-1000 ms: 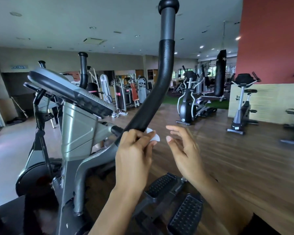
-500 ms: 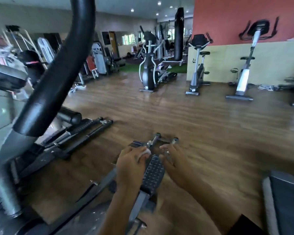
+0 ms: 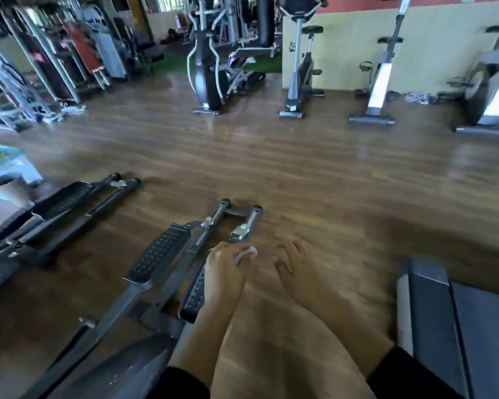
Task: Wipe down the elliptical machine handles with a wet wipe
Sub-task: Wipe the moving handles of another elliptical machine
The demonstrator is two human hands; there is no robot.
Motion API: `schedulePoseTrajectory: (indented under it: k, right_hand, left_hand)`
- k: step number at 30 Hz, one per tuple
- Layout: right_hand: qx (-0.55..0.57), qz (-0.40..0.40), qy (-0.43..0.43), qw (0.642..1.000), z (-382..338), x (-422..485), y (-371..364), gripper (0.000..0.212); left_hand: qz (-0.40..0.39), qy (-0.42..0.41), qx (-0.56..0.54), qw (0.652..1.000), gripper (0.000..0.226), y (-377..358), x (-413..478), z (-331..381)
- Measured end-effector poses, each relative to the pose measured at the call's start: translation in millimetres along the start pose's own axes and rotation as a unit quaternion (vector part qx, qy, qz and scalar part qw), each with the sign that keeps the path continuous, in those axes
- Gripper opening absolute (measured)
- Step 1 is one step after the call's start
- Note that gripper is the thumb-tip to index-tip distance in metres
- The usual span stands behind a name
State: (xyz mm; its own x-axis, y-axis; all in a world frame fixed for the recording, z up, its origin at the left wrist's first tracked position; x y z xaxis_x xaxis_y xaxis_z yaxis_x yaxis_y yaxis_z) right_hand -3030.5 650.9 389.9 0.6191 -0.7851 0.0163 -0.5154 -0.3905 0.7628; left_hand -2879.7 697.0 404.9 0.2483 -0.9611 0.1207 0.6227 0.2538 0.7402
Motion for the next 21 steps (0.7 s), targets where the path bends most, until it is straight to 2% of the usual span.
schedulePoseTrajectory:
  k: [2,4,8,15,19,21]
  right_hand:
    - [0.013,-0.026,-0.054,0.998,44,23,16,0.043]
    - [0.000,-0.037,-0.075,0.997,74,48,36,0.052]
    - [-0.019,-0.056,-0.089,0.994,130,107,65,0.032]
    - [-0.018,-0.048,-0.102,0.993,227,242,117,0.035]
    - [-0.011,-0.060,-0.126,0.990,277,344,159,0.054]
    - [-0.033,-0.061,-0.130,0.989,300,396,186,0.051]
  left_hand:
    - [-0.013,0.012,-0.016,1.000,0.010,-21,35,11]
    - [-0.015,0.021,-0.038,0.999,0.010,-41,70,20]
    - [-0.024,0.046,-0.049,0.997,0.016,-79,143,28]
    - [-0.016,0.037,-0.070,0.997,0.016,-141,317,23]
    - [-0.032,0.015,-0.066,0.997,0.012,-174,446,31]
    - [-0.038,0.013,-0.074,0.996,0.011,-186,512,38]
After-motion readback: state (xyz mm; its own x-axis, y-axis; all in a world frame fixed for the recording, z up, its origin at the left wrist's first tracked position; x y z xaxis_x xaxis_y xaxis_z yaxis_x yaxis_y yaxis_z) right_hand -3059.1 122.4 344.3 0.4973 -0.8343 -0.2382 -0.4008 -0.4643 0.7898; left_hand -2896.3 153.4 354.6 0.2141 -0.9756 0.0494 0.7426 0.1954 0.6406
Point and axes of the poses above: each hand's wrist, its own x-axis towards the middle knuckle, its own y-axis out of the back of the hand, z = x × y, the point moved 10 cm from there along x, towards the middle knuckle, and after that the axes turned 15 degrees about -z, right-handed, at the moved point
